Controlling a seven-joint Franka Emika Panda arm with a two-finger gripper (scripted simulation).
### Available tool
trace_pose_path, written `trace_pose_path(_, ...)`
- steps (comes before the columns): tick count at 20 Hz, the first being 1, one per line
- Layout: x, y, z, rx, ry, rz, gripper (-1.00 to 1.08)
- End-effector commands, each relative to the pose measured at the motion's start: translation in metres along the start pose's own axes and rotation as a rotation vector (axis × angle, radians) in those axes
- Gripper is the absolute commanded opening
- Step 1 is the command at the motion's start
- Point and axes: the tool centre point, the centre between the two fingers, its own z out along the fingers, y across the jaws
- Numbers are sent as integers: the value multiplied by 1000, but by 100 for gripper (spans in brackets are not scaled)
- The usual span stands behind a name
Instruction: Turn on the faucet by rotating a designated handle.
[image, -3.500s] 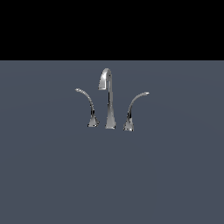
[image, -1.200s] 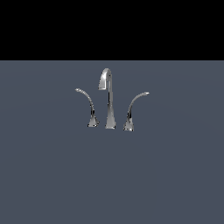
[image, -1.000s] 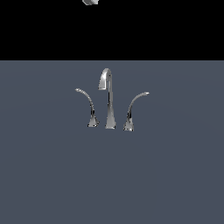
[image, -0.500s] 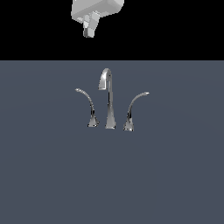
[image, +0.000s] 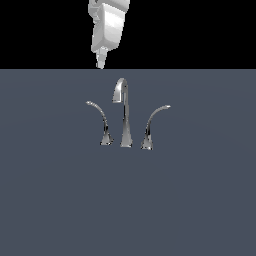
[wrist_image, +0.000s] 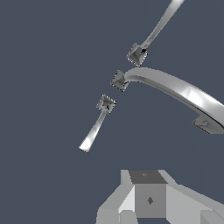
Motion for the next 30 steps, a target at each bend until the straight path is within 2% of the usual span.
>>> trace_pose_path(1,3,-13,15,1,16,72,-100)
trace_pose_path(16,19,-77,96,41,152,442,-100)
trace_pose_path(23,21,-92,117,66,196,528,-100)
trace_pose_path(30,22,-97,124,76,211,556,-100)
